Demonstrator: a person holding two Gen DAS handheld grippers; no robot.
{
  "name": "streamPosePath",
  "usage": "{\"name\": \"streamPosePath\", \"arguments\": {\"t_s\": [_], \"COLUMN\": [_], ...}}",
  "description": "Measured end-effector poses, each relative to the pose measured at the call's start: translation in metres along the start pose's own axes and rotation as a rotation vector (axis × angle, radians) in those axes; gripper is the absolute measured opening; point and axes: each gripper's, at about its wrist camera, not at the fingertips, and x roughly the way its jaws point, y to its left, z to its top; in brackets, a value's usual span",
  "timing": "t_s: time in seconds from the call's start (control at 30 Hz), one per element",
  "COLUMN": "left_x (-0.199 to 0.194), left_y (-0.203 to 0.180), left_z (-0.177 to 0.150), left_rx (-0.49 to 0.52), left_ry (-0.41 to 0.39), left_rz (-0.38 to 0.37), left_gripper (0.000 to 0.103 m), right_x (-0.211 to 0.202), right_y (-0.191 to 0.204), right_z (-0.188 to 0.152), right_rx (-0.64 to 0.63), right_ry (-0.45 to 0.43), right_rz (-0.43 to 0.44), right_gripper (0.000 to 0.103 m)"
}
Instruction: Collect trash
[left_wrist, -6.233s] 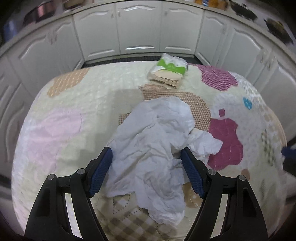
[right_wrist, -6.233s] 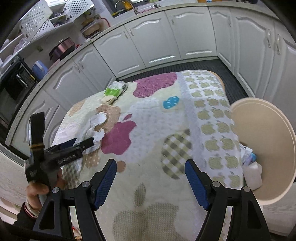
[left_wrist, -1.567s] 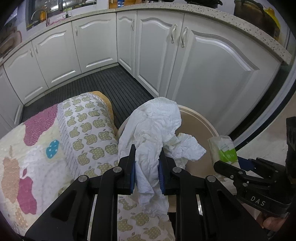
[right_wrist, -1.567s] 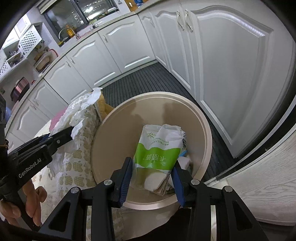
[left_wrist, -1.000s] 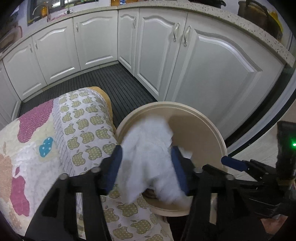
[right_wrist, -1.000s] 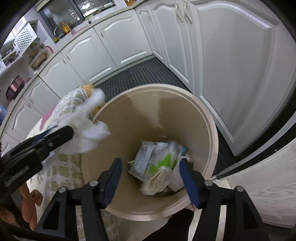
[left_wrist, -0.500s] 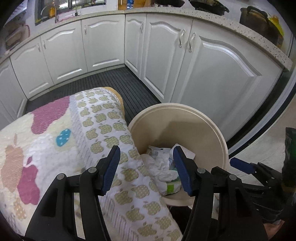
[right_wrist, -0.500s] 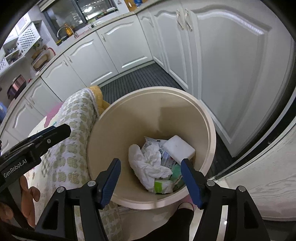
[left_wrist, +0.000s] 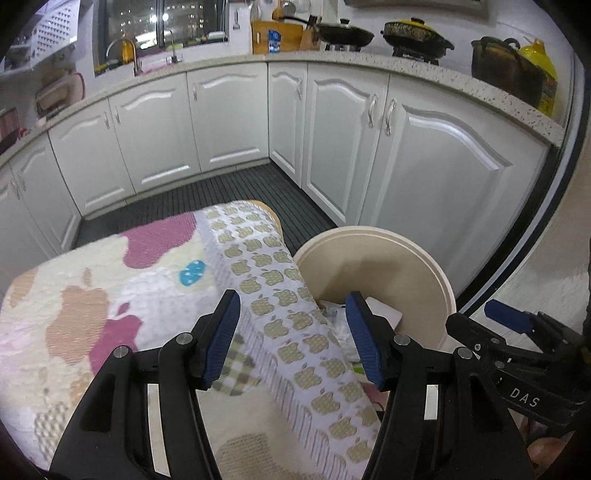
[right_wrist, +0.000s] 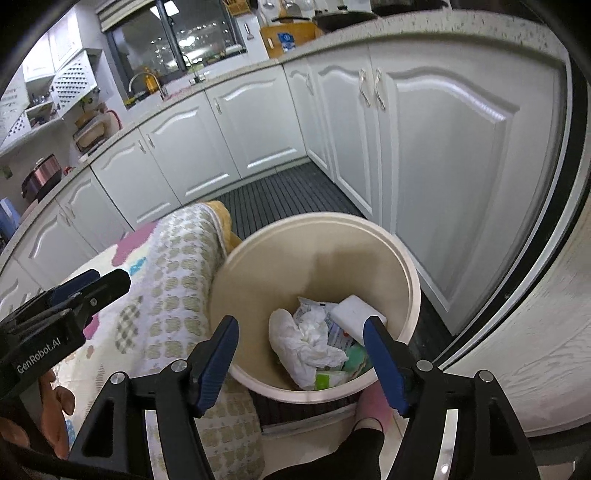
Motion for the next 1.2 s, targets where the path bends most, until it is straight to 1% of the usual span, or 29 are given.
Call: {"name": "streamPosePath", "arguments": {"t_s": [0.2, 0.43, 0.83, 0.93, 1.03, 1.1, 1.2], "left_x": [-0.029, -0.058, -0.104, -0.115, -0.125, -0.13, -0.136], "left_y": [0.006, 0.011, 0.016, 0.017, 0.019, 0.02, 0.025], "left_z": [-0.005, -0.009, -0.011, -0.013, -0.013, -0.012, -0.013], "left_rx": [-0.017, -0.027, -0.032, -0.04, -0.038, -0.039, -0.053], "left_ry": [-0.055, -0.119, -0.247, -0.276, -0.305, -0.322, -0.335], "left_rz": [0.006, 0.02, 0.049, 0.058, 0.071, 0.084, 0.081], "left_gripper": [0.058, 0.058, 0.058, 0.058, 0.058, 0.058, 0.058], "right_x": [-0.025, -0.042, -0.077, -0.088, -0.096, -0.101, -0.105], "right_y": [0.012, 0.025, 0.045, 0.051, 0.058, 0.061, 0.064], "right_z": [-0.005, -0.008, -0.003, -0.002, 0.001, 0.001, 0.001], "right_rx": [0.006, 0.004, -0.023, -0.041, -0.067, -0.072, -0.073], "right_ry": [-0.069, -0.101, -0.197, -0.236, -0.255, -0.275, -0.288], "right_rz": [0.001, 0.0, 0.002, 0.005, -0.021, -0.016, -0.009], "right_gripper": [0.079, 0.079, 0.08, 0.08, 0.081, 0.083, 0.086]}}
